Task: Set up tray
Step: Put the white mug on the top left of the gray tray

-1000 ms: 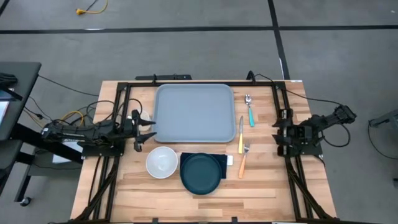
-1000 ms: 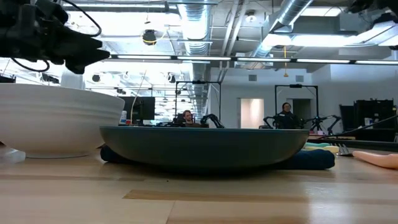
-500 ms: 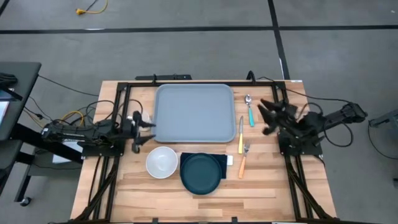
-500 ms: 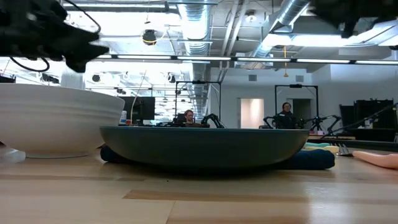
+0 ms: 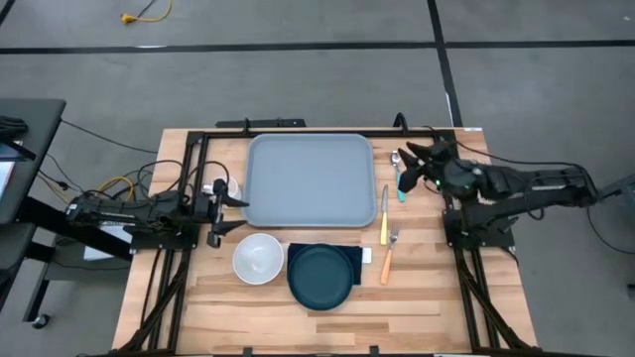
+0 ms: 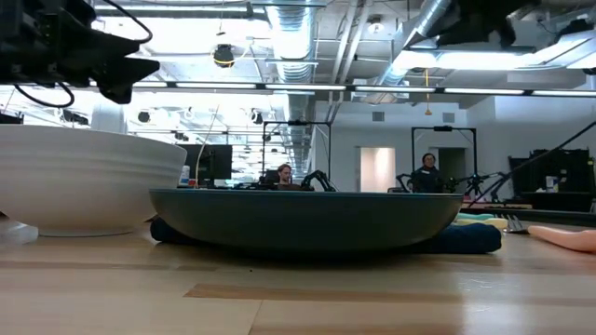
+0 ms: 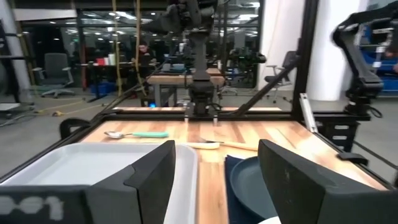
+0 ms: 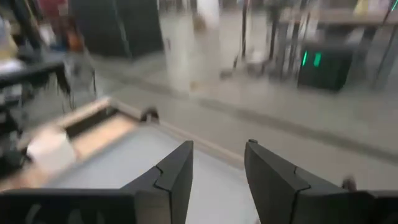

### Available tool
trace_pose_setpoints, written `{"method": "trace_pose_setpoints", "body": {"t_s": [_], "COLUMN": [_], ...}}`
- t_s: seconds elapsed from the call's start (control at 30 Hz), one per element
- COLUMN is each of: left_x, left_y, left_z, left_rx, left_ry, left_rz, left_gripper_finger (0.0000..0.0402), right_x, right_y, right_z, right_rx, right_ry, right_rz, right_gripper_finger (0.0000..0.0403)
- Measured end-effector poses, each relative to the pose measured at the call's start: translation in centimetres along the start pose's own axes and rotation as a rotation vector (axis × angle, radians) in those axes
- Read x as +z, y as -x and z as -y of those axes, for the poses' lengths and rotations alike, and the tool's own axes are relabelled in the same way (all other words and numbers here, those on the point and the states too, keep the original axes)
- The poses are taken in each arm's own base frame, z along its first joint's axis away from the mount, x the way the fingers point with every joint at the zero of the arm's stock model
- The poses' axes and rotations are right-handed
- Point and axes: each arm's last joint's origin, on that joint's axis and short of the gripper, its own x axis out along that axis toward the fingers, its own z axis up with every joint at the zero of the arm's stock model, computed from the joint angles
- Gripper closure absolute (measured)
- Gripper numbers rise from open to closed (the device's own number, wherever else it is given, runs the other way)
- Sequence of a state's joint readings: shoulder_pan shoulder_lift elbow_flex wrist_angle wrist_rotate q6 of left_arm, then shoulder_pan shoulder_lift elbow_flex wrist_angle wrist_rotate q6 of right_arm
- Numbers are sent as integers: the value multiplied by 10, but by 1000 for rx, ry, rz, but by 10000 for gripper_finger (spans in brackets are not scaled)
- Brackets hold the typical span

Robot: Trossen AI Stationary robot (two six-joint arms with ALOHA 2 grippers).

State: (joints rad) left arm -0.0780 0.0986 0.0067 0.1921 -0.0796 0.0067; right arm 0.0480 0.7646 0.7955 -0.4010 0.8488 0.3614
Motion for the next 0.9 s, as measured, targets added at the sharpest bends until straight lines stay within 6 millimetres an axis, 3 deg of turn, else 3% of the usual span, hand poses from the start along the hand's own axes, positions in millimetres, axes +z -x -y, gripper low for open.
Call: {"method": "trace_pose_setpoints", "body": {"t_s": [0.2, 0.43, 0.9], "left_x": [0, 0, 0], "left_y": [0, 0, 0], "left_z": [0, 0, 0], "left_rx": [14, 14, 14], "left_ry": [0, 1, 2], "left_rz": [0, 0, 1], "left_gripper_finger": [182, 182, 182], "right_x": [6, -5, -32], "right_y": [-17, -36, -73], "right_z": [16, 30, 16], "right_rx": [-79, -141, -124], "right_ry": [-53, -68, -60], "right_rz": [-325, -569, -830], "right_gripper_finger": [267, 267, 267]}}
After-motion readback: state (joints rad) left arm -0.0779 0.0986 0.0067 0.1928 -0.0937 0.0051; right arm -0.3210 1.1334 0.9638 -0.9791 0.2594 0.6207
